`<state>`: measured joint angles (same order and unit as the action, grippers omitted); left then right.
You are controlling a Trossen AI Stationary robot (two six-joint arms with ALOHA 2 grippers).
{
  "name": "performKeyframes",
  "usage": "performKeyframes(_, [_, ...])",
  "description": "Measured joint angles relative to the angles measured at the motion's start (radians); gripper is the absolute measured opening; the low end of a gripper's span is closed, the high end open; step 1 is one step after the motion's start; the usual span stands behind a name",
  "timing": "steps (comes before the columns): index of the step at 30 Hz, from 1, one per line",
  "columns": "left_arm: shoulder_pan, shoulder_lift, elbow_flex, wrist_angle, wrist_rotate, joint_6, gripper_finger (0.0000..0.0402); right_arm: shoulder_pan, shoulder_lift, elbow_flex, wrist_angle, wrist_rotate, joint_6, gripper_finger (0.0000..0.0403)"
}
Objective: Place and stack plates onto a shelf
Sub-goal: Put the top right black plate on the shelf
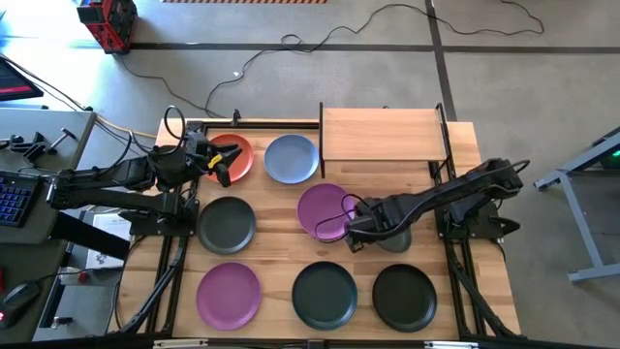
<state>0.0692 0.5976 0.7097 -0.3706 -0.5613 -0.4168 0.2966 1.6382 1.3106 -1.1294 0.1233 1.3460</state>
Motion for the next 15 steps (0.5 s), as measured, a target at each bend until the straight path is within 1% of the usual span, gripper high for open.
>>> performKeyframes(10, [0.0, 0.0, 0.0, 0.0, 0.0, 0.001, 0.0088, 0.0, -0.001, 0.195, -0.232, 0.092, -0.011, 0.0])
performKeyframes(15, [0.0, 0.0, 0.0, 0.0, -0.001, 0.001, 0.0088, -0.005, -0.002, 0.287, -0.346, 0.172, -0.051, 0.0])
